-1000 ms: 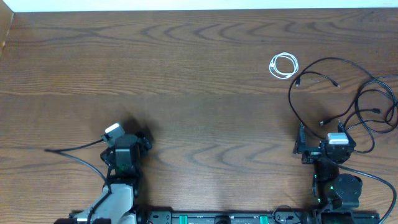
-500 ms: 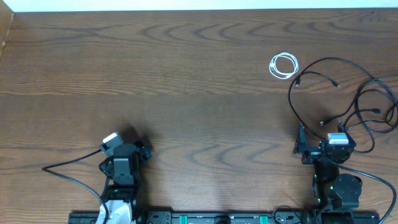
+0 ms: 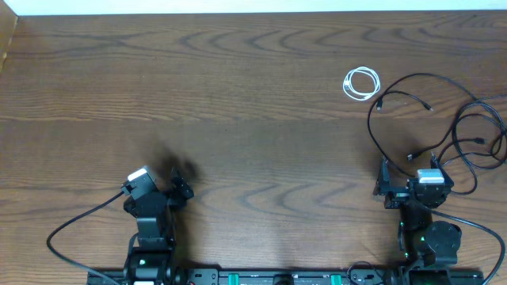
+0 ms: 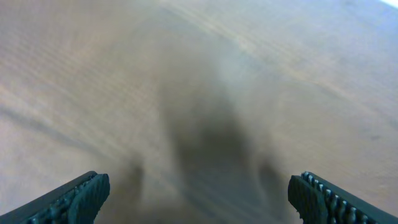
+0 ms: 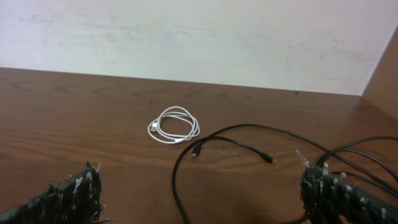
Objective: Untangle cables
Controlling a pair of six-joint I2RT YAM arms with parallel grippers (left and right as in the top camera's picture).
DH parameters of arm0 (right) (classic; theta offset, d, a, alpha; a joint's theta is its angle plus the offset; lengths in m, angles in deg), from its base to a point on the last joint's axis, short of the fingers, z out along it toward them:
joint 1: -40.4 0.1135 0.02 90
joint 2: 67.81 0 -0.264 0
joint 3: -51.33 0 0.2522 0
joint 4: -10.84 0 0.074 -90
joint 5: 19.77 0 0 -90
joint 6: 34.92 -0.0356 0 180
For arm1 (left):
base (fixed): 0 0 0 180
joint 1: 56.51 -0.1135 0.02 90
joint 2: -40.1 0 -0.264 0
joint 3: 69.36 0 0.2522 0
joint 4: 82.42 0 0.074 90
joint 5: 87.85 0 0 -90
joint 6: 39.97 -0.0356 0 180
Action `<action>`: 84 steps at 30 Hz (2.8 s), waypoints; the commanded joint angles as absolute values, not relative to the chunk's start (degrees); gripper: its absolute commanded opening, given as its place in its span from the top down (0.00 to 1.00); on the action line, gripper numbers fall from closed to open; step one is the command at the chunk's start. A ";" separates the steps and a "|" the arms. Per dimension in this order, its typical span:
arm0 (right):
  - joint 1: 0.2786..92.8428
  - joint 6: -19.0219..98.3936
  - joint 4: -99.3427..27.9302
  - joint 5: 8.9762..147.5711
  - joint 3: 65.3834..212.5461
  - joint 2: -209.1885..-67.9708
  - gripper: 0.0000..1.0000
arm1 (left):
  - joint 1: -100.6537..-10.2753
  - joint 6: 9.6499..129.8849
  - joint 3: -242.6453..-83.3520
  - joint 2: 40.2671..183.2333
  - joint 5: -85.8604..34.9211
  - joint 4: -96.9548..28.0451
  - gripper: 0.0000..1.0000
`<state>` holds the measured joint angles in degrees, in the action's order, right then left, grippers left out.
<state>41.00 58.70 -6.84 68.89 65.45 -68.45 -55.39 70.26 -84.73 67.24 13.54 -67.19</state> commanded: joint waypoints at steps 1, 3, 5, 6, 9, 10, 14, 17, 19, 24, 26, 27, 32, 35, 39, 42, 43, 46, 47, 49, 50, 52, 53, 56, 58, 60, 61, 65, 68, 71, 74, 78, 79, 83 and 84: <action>40.39 59.44 -7.04 68.23 65.38 -68.19 0.01 | -55.56 66.30 -83.35 61.07 11.32 -65.00 0.02; 40.39 59.44 -7.02 68.23 65.38 -68.19 0.01 | -55.30 65.21 -83.35 56.27 10.64 -64.91 0.02; 40.39 59.44 -7.02 68.23 65.38 -68.19 0.01 | -55.10 62.48 -83.37 51.04 8.69 -64.74 0.02; 40.39 59.44 -7.04 68.23 65.41 -68.19 0.01 | -55.10 61.21 -83.40 48.46 7.51 -64.56 0.02; 40.39 59.44 -7.04 68.23 65.38 -68.19 0.01 | -55.10 57.60 -83.40 41.53 3.75 -64.19 0.02; 40.39 59.44 -7.04 68.25 65.38 -68.19 0.01 | -55.04 57.32 -83.40 39.94 3.03 -64.30 0.02; 40.39 59.44 -7.04 68.23 65.38 -68.19 0.01 | -54.71 57.34 -83.40 40.38 0.69 -64.21 0.02; 40.39 59.44 -7.04 68.23 65.38 -68.19 0.01 | -54.51 56.64 -83.40 40.16 0.26 -64.37 0.02; 40.39 59.44 -7.04 68.23 65.38 -68.19 0.01 | -54.51 55.09 -83.40 40.16 0.26 -64.34 0.02; 40.39 59.44 -7.02 68.23 65.38 -68.19 0.01 | -54.51 54.94 -83.40 40.16 2.33 -64.39 0.02; 40.39 59.44 -7.04 68.23 65.38 -68.19 0.01 | -54.49 54.94 -83.40 40.18 2.33 -64.41 0.02; 40.39 59.44 -7.04 68.23 65.38 -68.19 0.01 | -54.49 54.94 -83.40 40.18 2.33 -64.41 0.02; 40.39 59.44 -7.04 68.25 65.38 -68.19 0.01 | -54.51 54.94 -83.40 40.33 2.33 -64.41 0.02; 40.39 59.44 -7.04 68.23 65.38 -68.19 0.01 | -54.51 54.94 -83.40 40.33 2.33 -64.41 0.02; 40.39 59.44 -7.04 68.23 65.38 -68.19 0.01 | -54.51 54.94 -83.40 40.33 2.33 -64.41 0.02; 40.39 59.44 -7.04 68.25 65.38 -68.19 0.01 | -54.51 54.94 -83.40 40.33 2.33 -64.41 0.02; 40.39 59.44 -7.04 68.23 65.38 -68.19 0.01 | -54.51 54.94 -83.40 40.33 2.33 -64.41 0.02; 40.39 59.44 -7.04 68.23 65.38 -68.19 0.01 | -54.51 54.94 -83.40 40.33 2.33 -64.41 0.02; 40.39 59.44 -7.04 68.23 65.38 -68.19 0.01 | -54.51 54.94 -83.40 40.33 2.33 -64.41 0.02; 40.39 59.44 -7.04 68.23 65.38 -68.19 0.01 | -54.51 54.94 -83.40 40.33 2.33 -64.41 0.02; 40.39 59.44 -7.04 68.23 65.38 -68.19 0.01 | -54.51 54.94 -83.40 40.33 2.33 -64.41 0.02; 40.39 59.44 -7.04 68.23 65.38 -68.19 0.01 | -54.51 54.94 -83.40 40.33 2.33 -64.41 0.02; 40.39 59.44 -7.04 68.23 65.38 -68.19 0.01 | -54.51 54.94 -83.40 40.33 2.33 -64.41 0.02; 40.39 59.44 -7.02 68.23 65.38 -68.19 0.01 | -54.51 54.94 -83.40 40.33 2.33 -64.41 0.02; 40.39 59.44 -7.04 68.23 65.38 -68.19 0.01 | -54.51 54.94 -83.40 40.33 2.33 -64.41 0.02; 40.39 59.44 -7.04 68.23 65.38 -68.19 0.01 | -54.51 54.94 -83.40 40.33 2.33 -64.41 0.02; 40.39 59.44 -7.04 68.23 65.38 -68.19 0.01 | -54.51 54.94 -83.40 40.33 2.33 -64.41 0.02; 40.39 59.44 -7.04 68.25 65.38 -68.19 0.01 | -54.51 54.94 -83.40 40.33 2.33 -64.41 0.02; 40.39 59.44 -7.04 68.23 65.38 -68.19 0.01 | -54.51 54.94 -83.40 40.33 2.33 -64.41 0.02; 40.39 59.44 -7.04 68.23 65.38 -68.19 0.01 | -54.51 54.94 -83.40 40.33 2.33 -64.41 0.02; 40.39 59.44 -7.04 68.25 65.38 -68.19 0.01 | -54.51 54.94 -83.40 40.33 2.33 -64.41 0.02; 40.39 59.44 -7.04 68.23 65.38 -68.19 0.01 | -54.51 54.94 -83.40 40.33 2.33 -64.41 0.02; 40.39 59.44 -7.02 68.25 65.38 -68.19 0.01 | -54.51 54.94 -83.40 40.33 2.33 -64.41 0.02; 40.39 59.44 -7.04 68.23 65.38 -68.19 0.01 | -54.51 54.94 -83.40 40.33 2.33 -64.41 0.02; 40.39 59.44 -7.04 68.23 65.38 -68.19 0.01 | -54.51 54.94 -83.40 40.33 2.33 -64.41 0.02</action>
<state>41.00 58.70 -6.82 68.89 65.45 -68.45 -54.73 55.92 -84.86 40.79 1.59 -66.03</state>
